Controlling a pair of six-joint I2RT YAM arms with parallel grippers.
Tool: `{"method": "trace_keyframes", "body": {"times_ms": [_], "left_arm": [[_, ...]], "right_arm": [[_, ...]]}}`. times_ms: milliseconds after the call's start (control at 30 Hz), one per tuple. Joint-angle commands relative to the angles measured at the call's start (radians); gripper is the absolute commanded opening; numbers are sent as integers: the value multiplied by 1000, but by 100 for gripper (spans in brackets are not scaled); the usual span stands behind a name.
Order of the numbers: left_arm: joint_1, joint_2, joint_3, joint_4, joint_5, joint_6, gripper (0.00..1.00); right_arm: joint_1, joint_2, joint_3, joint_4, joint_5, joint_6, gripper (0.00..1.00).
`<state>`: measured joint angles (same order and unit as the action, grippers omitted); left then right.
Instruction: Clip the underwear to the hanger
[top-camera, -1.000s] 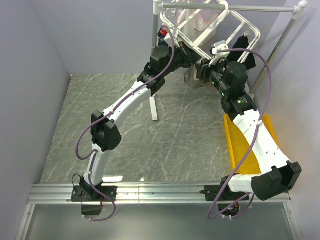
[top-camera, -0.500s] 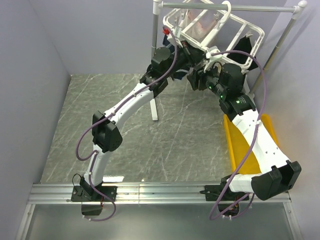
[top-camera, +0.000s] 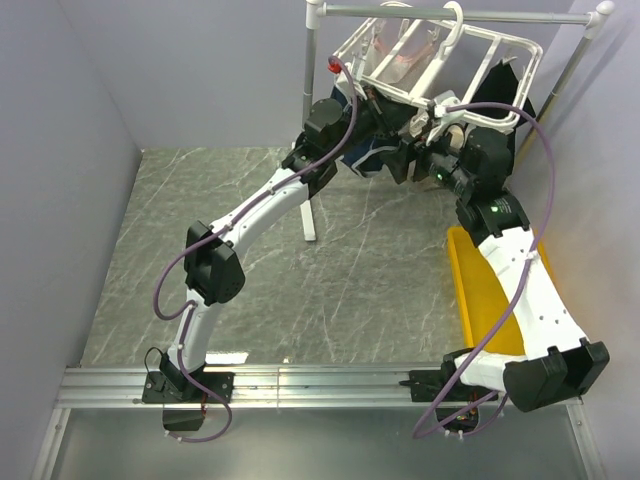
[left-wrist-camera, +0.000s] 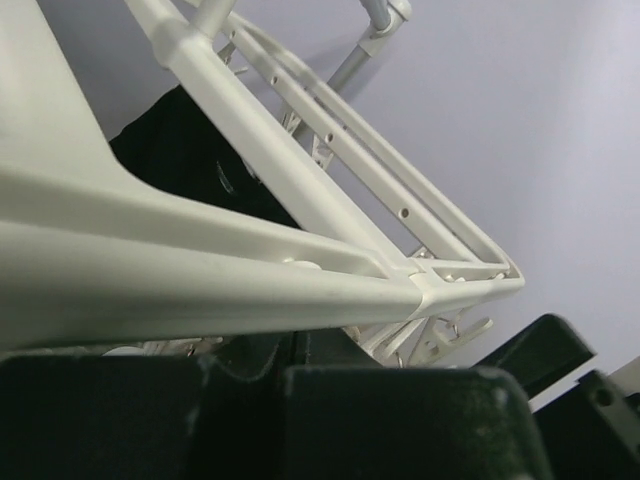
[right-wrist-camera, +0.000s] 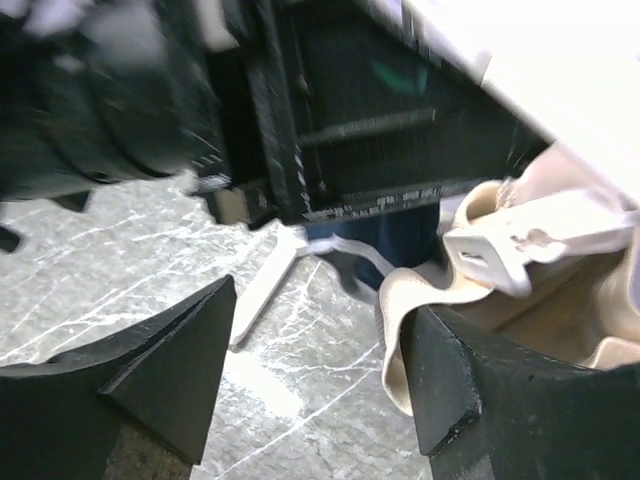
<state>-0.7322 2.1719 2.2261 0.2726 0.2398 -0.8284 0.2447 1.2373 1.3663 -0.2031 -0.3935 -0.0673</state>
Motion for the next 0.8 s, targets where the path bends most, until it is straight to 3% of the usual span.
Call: {"method": "trace_keyframes", "body": {"times_ms": [0,167,433,767], "left_arm": [[4,-64,-14,45,32,25,1],[4,-75,-40,43,41,41,1],[7,-101,-94,50,62,66,1],[22,-158,-192,73,107,118,17]], "right_arm": [[-37,-36,20,21,-100,15,73],[-81,-27,59,-2,-168,56,75],[-133,2,106,-47,-248,132,89],[-148,17,126,-137,-200,77,97]]}}
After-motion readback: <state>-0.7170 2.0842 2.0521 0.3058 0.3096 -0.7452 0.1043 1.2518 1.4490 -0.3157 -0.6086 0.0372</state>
